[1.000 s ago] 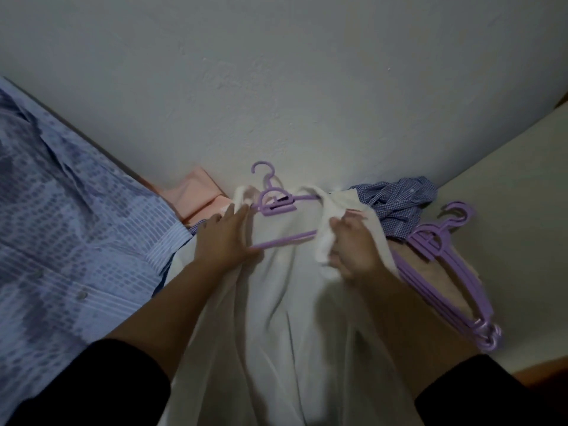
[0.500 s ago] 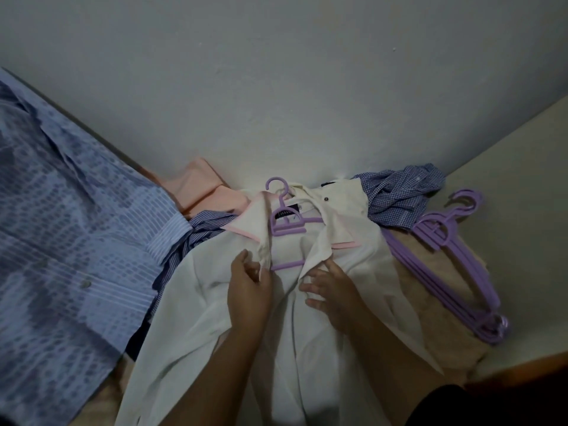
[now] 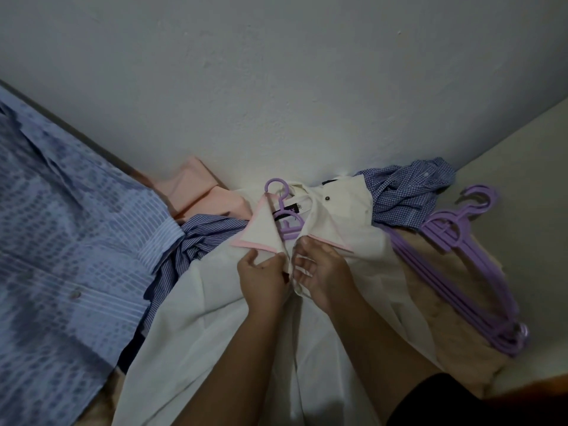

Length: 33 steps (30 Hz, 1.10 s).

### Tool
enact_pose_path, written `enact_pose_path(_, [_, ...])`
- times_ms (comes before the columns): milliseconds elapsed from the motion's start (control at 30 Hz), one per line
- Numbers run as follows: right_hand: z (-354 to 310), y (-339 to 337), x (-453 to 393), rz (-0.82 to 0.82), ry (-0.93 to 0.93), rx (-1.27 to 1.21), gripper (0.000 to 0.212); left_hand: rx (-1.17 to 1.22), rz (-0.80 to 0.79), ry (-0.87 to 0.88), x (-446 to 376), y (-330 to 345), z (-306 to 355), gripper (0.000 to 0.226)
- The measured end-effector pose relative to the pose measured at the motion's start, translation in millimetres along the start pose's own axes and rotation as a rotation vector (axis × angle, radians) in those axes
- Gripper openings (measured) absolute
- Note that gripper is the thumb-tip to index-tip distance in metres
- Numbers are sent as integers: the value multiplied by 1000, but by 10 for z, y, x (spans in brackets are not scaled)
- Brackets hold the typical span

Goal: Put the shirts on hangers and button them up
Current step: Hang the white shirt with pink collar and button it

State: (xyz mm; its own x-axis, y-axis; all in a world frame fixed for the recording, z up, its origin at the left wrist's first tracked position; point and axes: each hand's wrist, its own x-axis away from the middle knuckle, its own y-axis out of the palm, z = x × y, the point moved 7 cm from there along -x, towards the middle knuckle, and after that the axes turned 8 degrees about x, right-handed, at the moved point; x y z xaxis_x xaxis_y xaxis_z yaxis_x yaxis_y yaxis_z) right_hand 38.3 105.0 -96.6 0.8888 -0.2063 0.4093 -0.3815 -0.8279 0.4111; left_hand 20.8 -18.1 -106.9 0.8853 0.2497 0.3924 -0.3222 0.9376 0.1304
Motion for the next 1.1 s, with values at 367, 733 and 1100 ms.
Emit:
enact_pose_path(367, [18, -146, -82, 218, -51, 467, 18, 190, -112, -280, 127, 115, -101, 60])
enact_pose_path(733, [-114, -128, 27, 254, -194, 666, 16, -21, -109, -169, 70, 54, -129, 47])
enact_pose_path(1100, [-31, -208, -104, 198, -83, 750, 24, -78, -102, -89, 7, 61, -144, 48])
